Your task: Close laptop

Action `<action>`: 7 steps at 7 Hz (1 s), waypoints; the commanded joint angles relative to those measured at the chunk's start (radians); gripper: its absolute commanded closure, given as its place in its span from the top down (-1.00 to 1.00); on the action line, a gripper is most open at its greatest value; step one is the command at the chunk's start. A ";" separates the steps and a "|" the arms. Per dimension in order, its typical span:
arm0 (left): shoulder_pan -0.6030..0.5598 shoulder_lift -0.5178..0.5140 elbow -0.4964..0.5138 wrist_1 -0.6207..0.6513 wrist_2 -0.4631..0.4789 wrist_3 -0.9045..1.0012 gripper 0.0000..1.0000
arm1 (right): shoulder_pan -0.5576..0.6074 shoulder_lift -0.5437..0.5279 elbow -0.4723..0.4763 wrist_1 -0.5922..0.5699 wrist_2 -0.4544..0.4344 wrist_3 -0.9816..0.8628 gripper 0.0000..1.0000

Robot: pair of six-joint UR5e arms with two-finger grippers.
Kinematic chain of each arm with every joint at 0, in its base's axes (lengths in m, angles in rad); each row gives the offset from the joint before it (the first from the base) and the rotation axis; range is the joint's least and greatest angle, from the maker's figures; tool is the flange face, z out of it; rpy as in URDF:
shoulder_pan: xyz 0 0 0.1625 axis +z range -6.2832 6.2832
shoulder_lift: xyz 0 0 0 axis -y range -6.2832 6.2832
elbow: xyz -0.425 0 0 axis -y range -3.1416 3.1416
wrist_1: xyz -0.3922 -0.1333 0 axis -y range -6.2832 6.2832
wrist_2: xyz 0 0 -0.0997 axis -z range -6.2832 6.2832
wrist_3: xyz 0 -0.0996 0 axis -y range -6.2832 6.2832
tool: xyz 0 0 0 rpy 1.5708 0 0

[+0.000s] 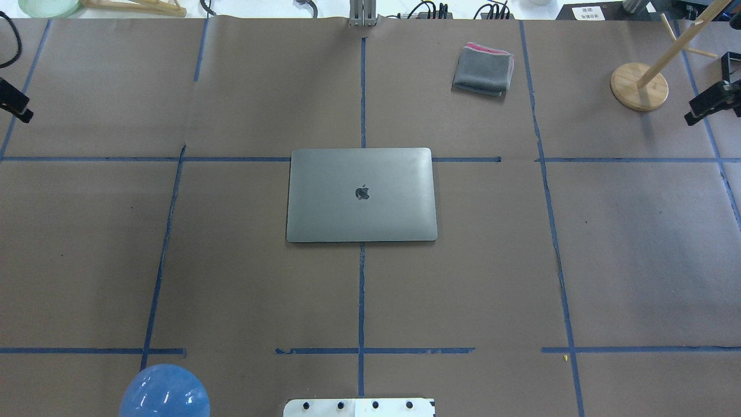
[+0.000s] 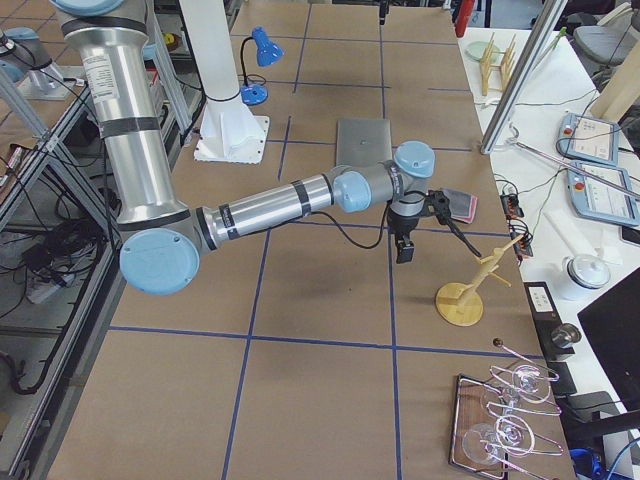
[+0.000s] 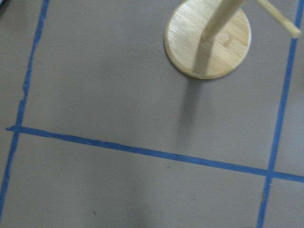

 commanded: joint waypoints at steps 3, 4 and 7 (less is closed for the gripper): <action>-0.107 0.236 -0.024 0.000 -0.030 0.164 1.00 | 0.112 -0.144 0.005 -0.005 0.055 -0.143 1.00; -0.166 0.278 -0.030 -0.006 -0.090 0.164 1.00 | 0.112 -0.146 0.010 -0.005 0.058 -0.143 1.00; -0.217 0.309 -0.034 0.001 -0.171 0.363 1.00 | 0.112 -0.153 0.010 -0.004 0.055 -0.146 1.00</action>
